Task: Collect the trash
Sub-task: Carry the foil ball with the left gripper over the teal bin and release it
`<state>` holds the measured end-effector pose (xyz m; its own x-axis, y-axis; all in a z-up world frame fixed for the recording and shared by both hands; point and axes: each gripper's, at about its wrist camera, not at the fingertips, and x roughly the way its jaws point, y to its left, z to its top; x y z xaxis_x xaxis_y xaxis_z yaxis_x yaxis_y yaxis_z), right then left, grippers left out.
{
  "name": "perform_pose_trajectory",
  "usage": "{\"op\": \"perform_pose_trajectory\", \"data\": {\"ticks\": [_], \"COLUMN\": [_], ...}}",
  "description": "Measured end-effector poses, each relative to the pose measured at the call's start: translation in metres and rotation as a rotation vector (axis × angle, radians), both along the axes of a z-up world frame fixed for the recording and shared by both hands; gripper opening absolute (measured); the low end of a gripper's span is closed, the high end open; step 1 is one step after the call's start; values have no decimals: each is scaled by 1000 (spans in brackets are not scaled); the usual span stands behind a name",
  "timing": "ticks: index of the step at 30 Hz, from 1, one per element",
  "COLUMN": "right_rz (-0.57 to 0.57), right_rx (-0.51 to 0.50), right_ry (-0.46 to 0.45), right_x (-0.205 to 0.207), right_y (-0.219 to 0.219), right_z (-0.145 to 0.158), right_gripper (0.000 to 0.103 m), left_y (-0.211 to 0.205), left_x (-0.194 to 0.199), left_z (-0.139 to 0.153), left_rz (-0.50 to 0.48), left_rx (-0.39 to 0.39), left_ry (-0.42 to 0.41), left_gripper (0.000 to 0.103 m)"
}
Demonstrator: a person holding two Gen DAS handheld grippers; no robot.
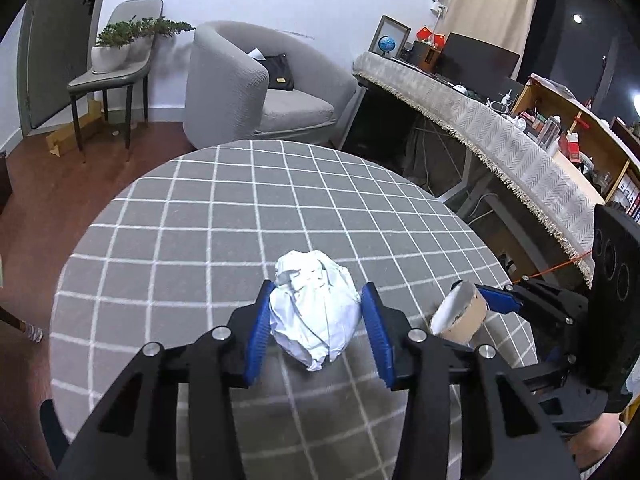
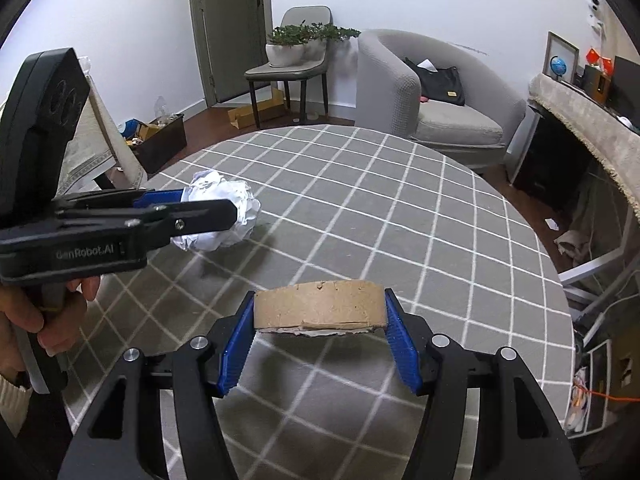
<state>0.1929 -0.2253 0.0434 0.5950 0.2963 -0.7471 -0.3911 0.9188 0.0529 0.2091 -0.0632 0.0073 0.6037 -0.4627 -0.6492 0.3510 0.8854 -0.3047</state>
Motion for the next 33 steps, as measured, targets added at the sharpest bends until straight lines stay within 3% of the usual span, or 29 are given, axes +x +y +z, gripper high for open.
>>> {"op": "perform_pose_trajectory", "data": {"ticks": [7, 21, 33], "right_rz": [-2, -10, 28], "right_rx": [22, 158, 213], "right_ry": [-19, -16, -12], "right_x": [-23, -70, -86], "right_y": [20, 55, 103], "right_z": [6, 12, 16], "right_gripper": [62, 62, 62], "left_y": [25, 76, 117], "left_x": [-35, -105, -121], "left_z": [7, 13, -9], "left_rz": [27, 81, 89], "left_rx": [39, 125, 206], "left_ry": [-54, -126, -135], "left_gripper": [47, 47, 47]}}
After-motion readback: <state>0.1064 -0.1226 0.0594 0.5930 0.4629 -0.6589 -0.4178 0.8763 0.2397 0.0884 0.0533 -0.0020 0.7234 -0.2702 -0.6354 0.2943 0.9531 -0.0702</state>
